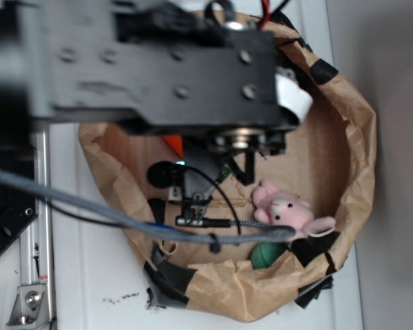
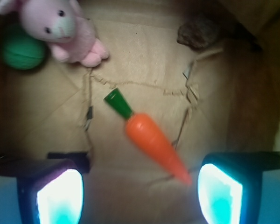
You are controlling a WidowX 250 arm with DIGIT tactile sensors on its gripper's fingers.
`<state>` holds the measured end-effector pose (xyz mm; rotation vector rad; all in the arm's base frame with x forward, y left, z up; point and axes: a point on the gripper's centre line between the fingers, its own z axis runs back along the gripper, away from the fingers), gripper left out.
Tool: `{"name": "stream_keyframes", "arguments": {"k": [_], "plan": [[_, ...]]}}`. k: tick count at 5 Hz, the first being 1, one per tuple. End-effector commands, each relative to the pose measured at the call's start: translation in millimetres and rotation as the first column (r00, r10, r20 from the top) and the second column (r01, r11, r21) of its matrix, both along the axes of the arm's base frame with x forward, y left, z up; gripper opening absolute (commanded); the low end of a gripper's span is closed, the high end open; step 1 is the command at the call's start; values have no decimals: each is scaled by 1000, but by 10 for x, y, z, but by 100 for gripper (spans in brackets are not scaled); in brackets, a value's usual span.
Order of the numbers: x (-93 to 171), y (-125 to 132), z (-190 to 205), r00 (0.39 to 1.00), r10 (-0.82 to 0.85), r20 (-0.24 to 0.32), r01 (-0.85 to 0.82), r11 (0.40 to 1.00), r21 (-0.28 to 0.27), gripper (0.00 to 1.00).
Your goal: Grab the carrot.
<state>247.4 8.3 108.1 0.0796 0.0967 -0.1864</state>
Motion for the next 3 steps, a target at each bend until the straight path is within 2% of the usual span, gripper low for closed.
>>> {"name": "stream_keyframes", "arguments": {"k": [1, 2, 3], "plan": [[29, 230, -508, 948, -315, 42, 311, 947, 86, 100], [-3, 163, -637, 865, -501, 30, 498, 864, 72, 100], [35, 205, -688, 905, -412, 102, 413, 910, 8, 100]]}}
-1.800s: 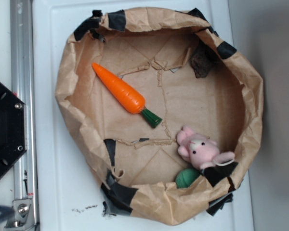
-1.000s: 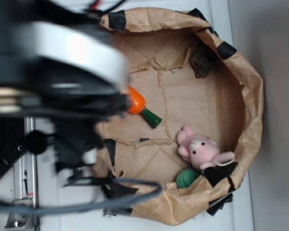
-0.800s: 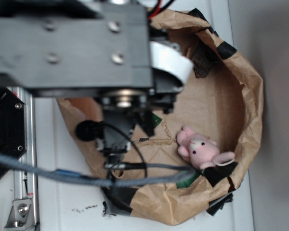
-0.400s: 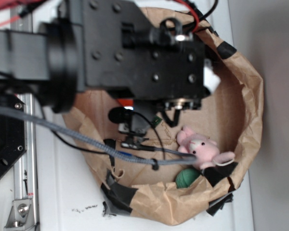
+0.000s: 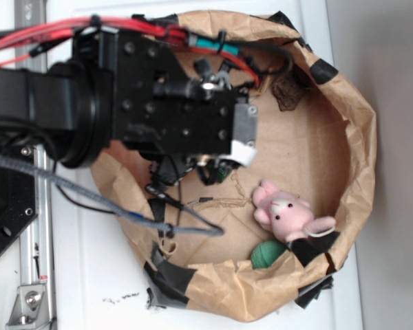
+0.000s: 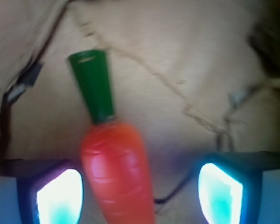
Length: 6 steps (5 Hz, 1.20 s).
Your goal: Grab the carrot.
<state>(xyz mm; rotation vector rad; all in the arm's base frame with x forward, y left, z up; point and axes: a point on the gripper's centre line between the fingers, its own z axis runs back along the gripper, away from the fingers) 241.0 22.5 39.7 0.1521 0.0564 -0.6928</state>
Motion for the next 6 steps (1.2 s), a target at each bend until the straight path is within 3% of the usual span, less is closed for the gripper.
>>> {"name": "stream_keyframes", "arguments": {"k": [1, 6], "plan": [[120, 115, -30, 990, 139, 20, -135, 982, -134, 100], [101, 135, -42, 988, 156, 5, -154, 978, -144, 100]]}}
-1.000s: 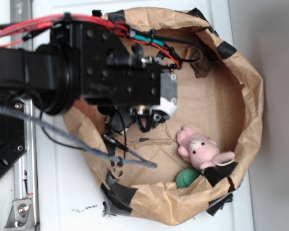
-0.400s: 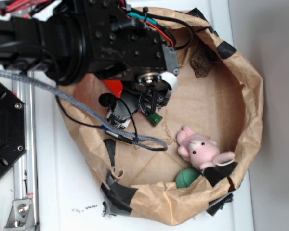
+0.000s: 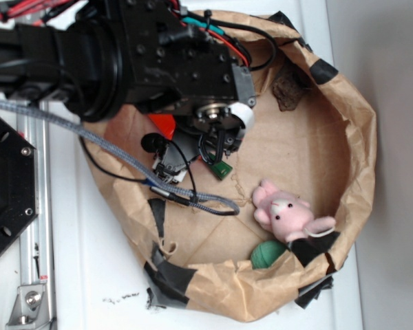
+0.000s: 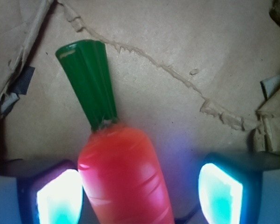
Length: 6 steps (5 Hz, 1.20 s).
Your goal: Grab the carrot.
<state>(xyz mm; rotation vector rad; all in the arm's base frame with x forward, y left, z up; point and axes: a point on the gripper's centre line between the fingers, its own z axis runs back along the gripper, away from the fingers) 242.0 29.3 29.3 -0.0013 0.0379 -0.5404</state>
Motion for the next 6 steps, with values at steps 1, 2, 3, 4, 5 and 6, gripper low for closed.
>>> {"name": "stream_keyframes", "arguments": {"k": [1, 2, 3, 4, 5, 6], "plan": [[-28, 53, -1, 998, 60, 17, -60, 998, -18, 100], [-46, 34, -134, 998, 23, -52, -23, 1000, -13, 100], [-42, 42, -158, 997, 63, -46, -64, 998, -6, 0], [-51, 36, -117, 997, 78, -16, -77, 997, 24, 0], [47, -62, 281, 992, 116, 45, -118, 992, 39, 0], [237, -226, 798, 968, 205, 147, -200, 979, -47, 0]]}}
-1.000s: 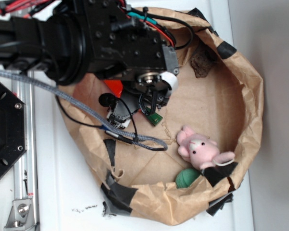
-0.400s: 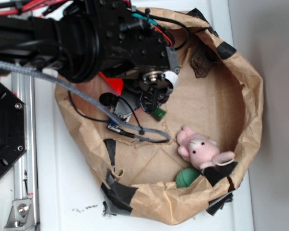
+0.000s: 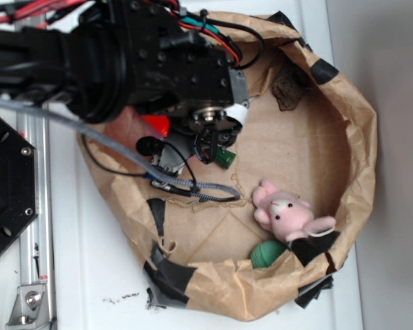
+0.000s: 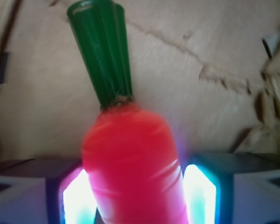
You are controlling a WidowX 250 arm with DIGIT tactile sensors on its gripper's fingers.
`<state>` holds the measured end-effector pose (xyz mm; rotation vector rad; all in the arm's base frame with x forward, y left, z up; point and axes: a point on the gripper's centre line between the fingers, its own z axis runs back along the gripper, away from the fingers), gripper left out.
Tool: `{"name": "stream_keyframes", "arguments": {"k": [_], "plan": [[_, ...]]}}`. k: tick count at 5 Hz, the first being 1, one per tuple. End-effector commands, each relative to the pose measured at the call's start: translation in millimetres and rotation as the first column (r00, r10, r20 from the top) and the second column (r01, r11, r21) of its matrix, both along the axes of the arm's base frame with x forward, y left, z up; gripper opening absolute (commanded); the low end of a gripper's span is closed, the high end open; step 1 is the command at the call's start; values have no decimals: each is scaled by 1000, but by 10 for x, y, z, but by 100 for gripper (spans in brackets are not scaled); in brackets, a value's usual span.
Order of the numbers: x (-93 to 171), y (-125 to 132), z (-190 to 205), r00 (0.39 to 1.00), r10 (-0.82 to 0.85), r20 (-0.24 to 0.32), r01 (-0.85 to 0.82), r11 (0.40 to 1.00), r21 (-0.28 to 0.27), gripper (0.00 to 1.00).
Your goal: Grab the carrot.
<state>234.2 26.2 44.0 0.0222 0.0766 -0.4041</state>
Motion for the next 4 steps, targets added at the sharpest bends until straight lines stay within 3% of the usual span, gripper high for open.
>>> {"name": "stream_keyframes", "arguments": {"k": [1, 2, 4], "plan": [[421, -273, 1154, 967, 154, 202, -146, 988, -54, 0], [434, -317, 1496, 965, 177, 195, -171, 984, -47, 0], [358, -325, 1474, 960, 217, 176, -207, 976, -75, 0]]}}
